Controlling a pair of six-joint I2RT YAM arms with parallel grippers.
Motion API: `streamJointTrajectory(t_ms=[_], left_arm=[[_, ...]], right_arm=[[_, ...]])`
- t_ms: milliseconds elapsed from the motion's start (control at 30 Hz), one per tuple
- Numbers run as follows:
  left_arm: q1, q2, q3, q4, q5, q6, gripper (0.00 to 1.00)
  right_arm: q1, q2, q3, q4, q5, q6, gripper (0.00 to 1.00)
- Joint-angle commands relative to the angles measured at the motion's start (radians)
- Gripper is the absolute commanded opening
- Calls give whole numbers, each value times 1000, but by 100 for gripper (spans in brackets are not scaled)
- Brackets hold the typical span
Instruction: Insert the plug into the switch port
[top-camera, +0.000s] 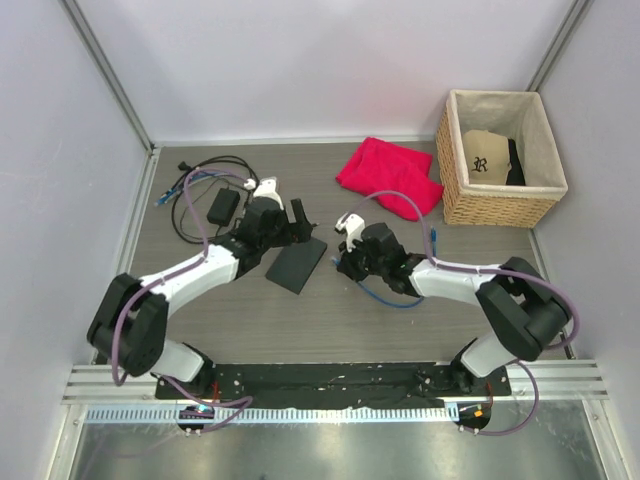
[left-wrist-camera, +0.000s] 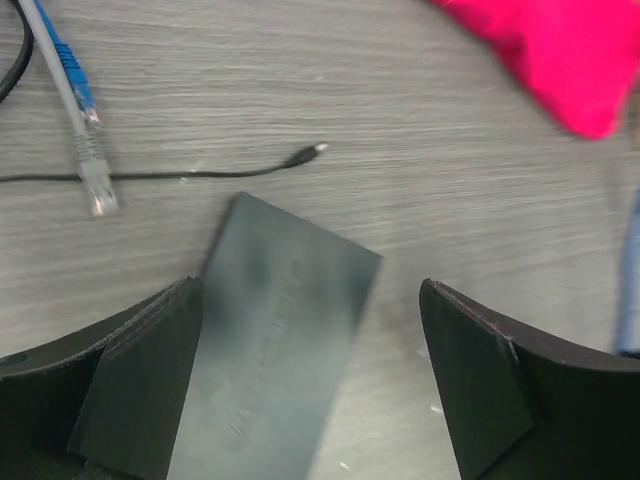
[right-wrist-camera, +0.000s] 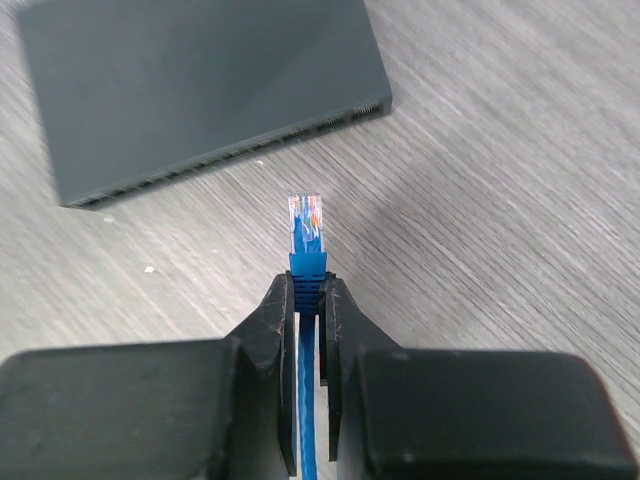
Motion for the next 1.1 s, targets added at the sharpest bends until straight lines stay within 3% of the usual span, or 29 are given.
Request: streamJointTrajectory(t_ms=[0,333,600,1067], left_arm=[[32,140,99,-88,-9,158,92],[62,315,266,-185,25,204,83],[63,397,283,-208,114,196,78],[63,431,275,-216,140,187,71]], right_arm=[[-10,77,107,-87,4,-73,1],[-27,182,197,-156,24,-140,1],[-27,231,250,-170,55,-171,1],[-27,263,292,-123,41,-196,1]])
